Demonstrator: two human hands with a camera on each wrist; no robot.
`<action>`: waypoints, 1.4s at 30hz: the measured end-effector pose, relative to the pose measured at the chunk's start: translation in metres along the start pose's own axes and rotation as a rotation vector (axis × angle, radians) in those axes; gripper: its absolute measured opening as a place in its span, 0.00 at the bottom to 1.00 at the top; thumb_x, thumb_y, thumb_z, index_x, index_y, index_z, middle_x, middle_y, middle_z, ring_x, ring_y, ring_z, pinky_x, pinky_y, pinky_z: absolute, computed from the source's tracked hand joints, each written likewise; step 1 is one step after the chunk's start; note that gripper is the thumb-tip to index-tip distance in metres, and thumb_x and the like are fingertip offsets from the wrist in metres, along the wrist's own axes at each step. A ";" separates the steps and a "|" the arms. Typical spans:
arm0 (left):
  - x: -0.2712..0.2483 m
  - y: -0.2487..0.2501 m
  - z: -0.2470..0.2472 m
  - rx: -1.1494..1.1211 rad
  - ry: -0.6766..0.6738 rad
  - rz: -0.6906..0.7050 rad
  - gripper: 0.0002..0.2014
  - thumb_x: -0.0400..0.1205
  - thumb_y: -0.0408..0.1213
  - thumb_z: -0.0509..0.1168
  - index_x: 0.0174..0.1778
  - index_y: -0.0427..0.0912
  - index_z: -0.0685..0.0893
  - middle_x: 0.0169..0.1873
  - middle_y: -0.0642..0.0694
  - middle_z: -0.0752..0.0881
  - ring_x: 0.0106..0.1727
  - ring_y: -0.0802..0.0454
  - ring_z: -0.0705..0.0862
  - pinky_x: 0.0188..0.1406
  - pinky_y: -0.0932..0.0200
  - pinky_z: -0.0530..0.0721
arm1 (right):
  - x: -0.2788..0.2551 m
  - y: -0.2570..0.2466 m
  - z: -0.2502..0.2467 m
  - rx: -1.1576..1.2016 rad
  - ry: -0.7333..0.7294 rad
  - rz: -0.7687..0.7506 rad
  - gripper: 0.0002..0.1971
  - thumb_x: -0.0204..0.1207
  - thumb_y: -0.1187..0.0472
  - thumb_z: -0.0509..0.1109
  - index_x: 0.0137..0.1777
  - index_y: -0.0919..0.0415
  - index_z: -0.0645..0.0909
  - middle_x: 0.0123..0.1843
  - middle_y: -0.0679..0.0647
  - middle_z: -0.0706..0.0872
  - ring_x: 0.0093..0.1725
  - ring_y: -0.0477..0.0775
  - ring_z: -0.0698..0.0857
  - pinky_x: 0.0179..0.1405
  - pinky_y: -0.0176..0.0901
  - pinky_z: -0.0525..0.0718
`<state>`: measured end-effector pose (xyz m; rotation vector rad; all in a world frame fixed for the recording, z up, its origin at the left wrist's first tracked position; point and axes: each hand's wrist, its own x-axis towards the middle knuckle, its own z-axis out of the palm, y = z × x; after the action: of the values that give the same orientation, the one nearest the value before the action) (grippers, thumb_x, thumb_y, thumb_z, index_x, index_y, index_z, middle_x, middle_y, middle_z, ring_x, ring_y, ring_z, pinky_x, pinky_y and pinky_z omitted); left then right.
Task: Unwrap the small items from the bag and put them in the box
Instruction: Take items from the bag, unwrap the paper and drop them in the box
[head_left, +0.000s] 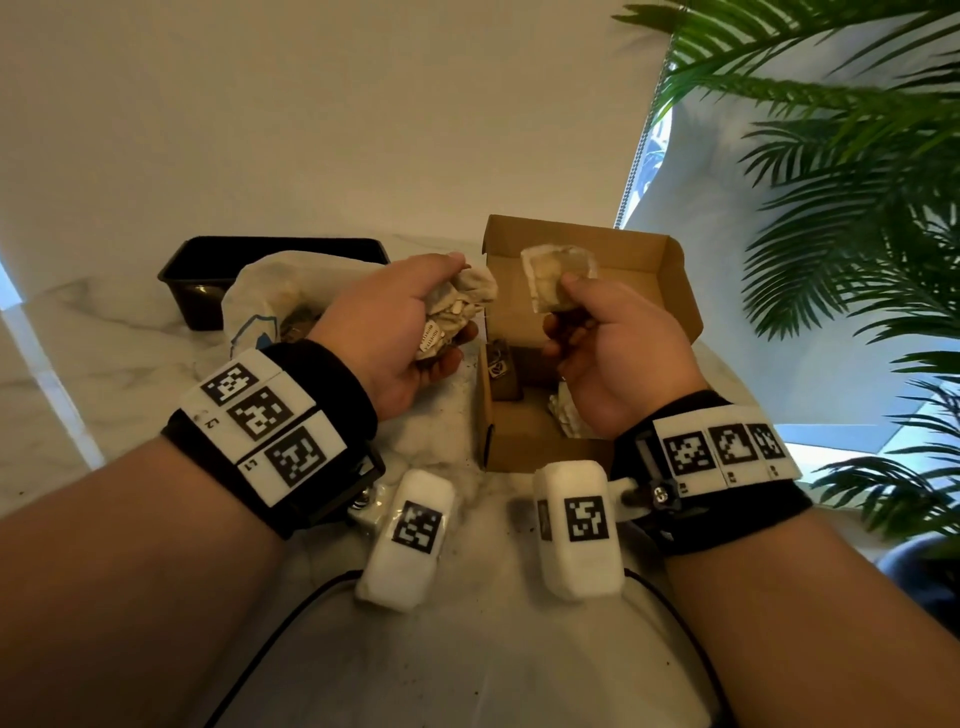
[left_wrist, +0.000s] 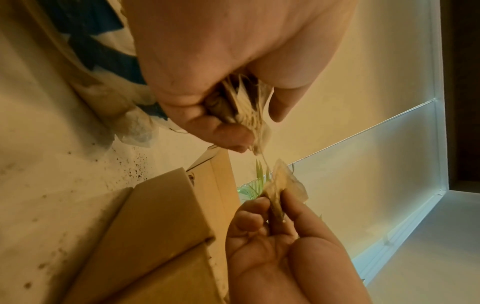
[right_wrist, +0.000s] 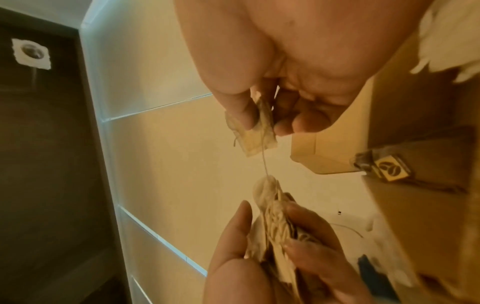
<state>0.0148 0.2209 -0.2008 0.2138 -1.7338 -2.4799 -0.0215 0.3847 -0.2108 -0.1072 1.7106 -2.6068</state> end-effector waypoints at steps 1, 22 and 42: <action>0.000 0.000 0.000 -0.013 0.009 0.003 0.08 0.86 0.47 0.67 0.45 0.48 0.86 0.34 0.48 0.88 0.30 0.55 0.85 0.19 0.66 0.77 | 0.000 0.000 0.000 0.029 -0.001 0.005 0.06 0.82 0.62 0.71 0.56 0.61 0.82 0.39 0.53 0.89 0.35 0.49 0.86 0.30 0.41 0.82; 0.001 -0.008 -0.005 0.349 -0.245 0.010 0.15 0.81 0.47 0.73 0.59 0.42 0.90 0.43 0.43 0.90 0.35 0.53 0.85 0.22 0.61 0.80 | -0.005 -0.010 0.003 0.383 -0.125 0.027 0.07 0.86 0.67 0.64 0.60 0.68 0.80 0.36 0.58 0.90 0.33 0.50 0.91 0.31 0.37 0.89; -0.004 -0.008 0.002 0.276 -0.194 -0.030 0.07 0.83 0.42 0.70 0.52 0.44 0.89 0.38 0.44 0.89 0.32 0.55 0.85 0.21 0.64 0.77 | 0.001 0.004 -0.003 -0.244 -0.129 -0.063 0.03 0.73 0.59 0.78 0.46 0.56 0.91 0.52 0.61 0.93 0.60 0.69 0.89 0.63 0.73 0.85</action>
<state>0.0179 0.2262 -0.2075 0.0209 -2.1659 -2.3407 -0.0229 0.3858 -0.2156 -0.3307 1.9994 -2.3598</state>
